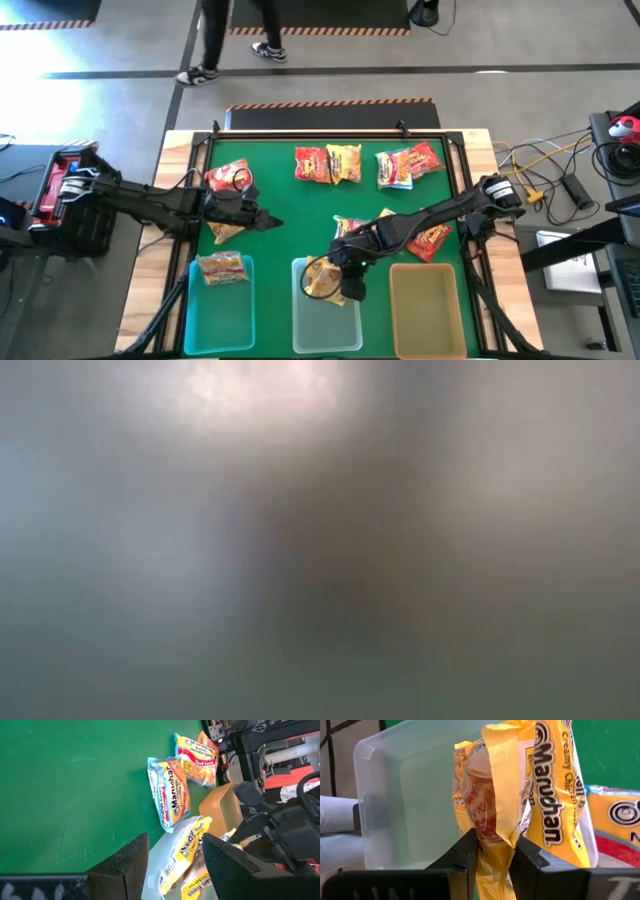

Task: Sort Maruchan noodles
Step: Put the yellow noodle pack into the transparent bin, then put the orange noodle pack into the orange bin

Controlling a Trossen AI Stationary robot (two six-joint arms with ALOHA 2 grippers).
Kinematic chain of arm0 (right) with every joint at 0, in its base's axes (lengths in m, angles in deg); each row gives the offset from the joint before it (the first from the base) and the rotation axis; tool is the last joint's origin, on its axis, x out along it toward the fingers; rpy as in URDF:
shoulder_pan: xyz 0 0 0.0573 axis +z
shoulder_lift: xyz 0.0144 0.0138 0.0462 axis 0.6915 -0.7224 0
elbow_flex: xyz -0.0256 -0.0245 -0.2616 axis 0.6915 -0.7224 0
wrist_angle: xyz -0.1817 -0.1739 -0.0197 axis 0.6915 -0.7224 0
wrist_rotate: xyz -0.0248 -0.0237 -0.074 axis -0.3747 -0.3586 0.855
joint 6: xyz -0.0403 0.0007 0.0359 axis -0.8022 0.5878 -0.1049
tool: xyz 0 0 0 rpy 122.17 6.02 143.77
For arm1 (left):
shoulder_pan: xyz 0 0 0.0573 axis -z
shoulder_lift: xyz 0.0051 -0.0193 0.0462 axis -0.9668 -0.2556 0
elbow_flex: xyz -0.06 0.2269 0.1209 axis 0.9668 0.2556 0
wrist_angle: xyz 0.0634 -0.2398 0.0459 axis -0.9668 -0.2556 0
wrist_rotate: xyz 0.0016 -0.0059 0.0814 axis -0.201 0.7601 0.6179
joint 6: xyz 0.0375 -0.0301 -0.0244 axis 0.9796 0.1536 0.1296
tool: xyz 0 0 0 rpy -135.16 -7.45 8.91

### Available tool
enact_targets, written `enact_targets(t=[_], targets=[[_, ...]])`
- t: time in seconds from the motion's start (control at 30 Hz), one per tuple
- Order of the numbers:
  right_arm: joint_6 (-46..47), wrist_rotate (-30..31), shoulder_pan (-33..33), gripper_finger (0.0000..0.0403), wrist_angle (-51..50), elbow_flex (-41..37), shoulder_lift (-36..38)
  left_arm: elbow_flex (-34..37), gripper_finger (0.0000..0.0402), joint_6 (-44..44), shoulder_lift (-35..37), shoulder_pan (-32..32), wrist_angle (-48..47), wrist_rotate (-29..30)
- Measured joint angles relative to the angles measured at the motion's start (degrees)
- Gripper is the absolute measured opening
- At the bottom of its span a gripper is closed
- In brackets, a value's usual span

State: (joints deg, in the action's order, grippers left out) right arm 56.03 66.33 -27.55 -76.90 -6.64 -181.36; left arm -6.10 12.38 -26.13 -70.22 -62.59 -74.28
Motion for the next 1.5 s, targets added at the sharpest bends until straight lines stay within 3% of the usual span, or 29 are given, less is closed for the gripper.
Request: enact_targets(t=[0.23, 0.47, 0.63, 0.9, 1.07, 1.17, 1.33, 1.5], targets=[[-1.96, -0.21, -0.38, 0.0094, -0.31, 1.07, 0.0, 0.0, 0.0168, 0.17, 0.0, 0.02, 0.3, 0.92], [-2.55, 0.09, -0.65, 0.0078, -0.26, 1.08, 0.05, 0.0, 0.0168, 0.19, 0.0, 0.08, 0.26, 1.82], [-3.41, 1.06, -2.48, 0.0099, -1.22, 2.54, 0.98, 0.0, 0.0168, -0.89, -0.66, 0.11, 0.61, 4.3], [-9.24, 6.62, -11.34, 0.0121, -2.8, 4.0, 1.44, -0.02, 0.0168, -0.08, -8.52, -1.67, 9.77, 8.72], [-12.35, 8.13, -19.91, 0.0121, -4.04, 4.0, 1.21, -0.02, 0.0168, 2.43, -13.04, -8.79, 11.52, 12.06], [-12.67, 8.21, -25.48, 0.0121, -3.43, 3.98, 1.16, -0.02, 0.0168, 6.17, -15.19, -16.03, 14.15, 7.88], [-12.76, 9.62, -33.52, 0.0116, -0.27, 3.61, 0.63, -0.04, 0.0168, 11.66, -21.29, -28.26, 23.1, -5.63], [-11.33, 9.16, -38.06, 0.0116, 4.03, 3.34, -1.04, -0.06, 0.0168, 11.92, -28.08, -33.86, 28.77, -12.63]])
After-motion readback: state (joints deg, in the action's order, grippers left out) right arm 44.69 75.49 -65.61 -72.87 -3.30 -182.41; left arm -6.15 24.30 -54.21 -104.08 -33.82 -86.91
